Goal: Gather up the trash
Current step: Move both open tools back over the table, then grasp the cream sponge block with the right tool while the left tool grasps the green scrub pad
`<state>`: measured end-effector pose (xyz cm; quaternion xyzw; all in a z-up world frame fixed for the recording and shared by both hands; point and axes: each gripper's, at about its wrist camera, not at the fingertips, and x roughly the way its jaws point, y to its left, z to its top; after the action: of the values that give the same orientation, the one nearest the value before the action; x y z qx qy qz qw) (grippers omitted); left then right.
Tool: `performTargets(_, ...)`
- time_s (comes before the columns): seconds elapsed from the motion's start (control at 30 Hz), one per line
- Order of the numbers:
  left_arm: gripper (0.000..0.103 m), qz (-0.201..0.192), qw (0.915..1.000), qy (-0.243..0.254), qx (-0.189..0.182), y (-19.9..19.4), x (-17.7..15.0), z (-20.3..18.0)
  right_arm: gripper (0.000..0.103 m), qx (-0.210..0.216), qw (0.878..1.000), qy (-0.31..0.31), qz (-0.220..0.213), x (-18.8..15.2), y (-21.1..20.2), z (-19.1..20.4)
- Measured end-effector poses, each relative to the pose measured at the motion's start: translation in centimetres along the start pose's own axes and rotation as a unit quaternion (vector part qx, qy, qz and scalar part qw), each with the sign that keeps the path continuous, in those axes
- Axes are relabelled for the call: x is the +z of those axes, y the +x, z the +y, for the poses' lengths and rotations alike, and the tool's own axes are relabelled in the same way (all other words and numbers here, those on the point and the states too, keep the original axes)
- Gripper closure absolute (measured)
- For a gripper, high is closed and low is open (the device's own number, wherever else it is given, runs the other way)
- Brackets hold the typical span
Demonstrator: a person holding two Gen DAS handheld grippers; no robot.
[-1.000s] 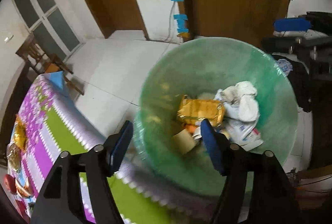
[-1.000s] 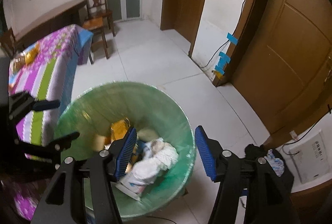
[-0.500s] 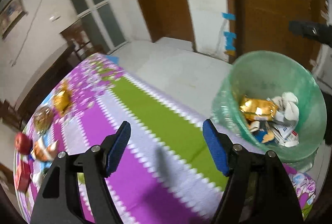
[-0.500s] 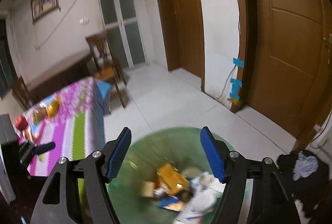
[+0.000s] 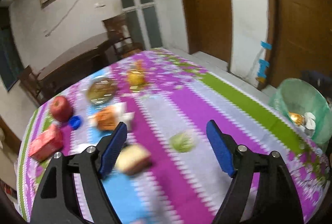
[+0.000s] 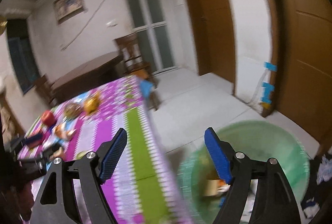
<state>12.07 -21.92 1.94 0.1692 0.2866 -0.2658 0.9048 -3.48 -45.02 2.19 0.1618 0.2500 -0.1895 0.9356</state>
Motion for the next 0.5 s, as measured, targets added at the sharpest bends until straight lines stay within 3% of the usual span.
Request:
performTargets(0.1, 0.025, -0.006, 0.9986, -0.021, 0.048, -0.1, -0.3, 4.7, 0.024, 0.036, 0.999, -0.032, 0.02, -0.6, 1.3, 4.5)
performTargets(0.2, 0.025, 0.022, 0.997, -0.025, 0.07, 0.5, -0.9, 8.7, 0.022, 0.08, 0.994, -0.065, 0.046, -1.3, 2.7, 9.3)
performTargets(0.3, 0.027, 0.048, 0.997, -0.039, 0.047, 1.0, -2.3, 12.7, 0.019, 0.12, 0.985, -0.099, 0.071, -2.2, 3.8, 14.1)
performTargets(0.37, 0.036, 0.078, 0.9957, -0.042, 0.026, 1.6, -3.4, 14.8, 0.019, 0.143, 0.977, -0.128, 0.092, -2.9, 4.8, 17.3)
performTargets(0.5, 0.052, 0.109, 0.9925, -0.049, 0.026, 2.1, -5.7, 17.1, 0.019, 0.162, 0.963, -0.176, 0.12, -4.4, 6.5, 22.2)
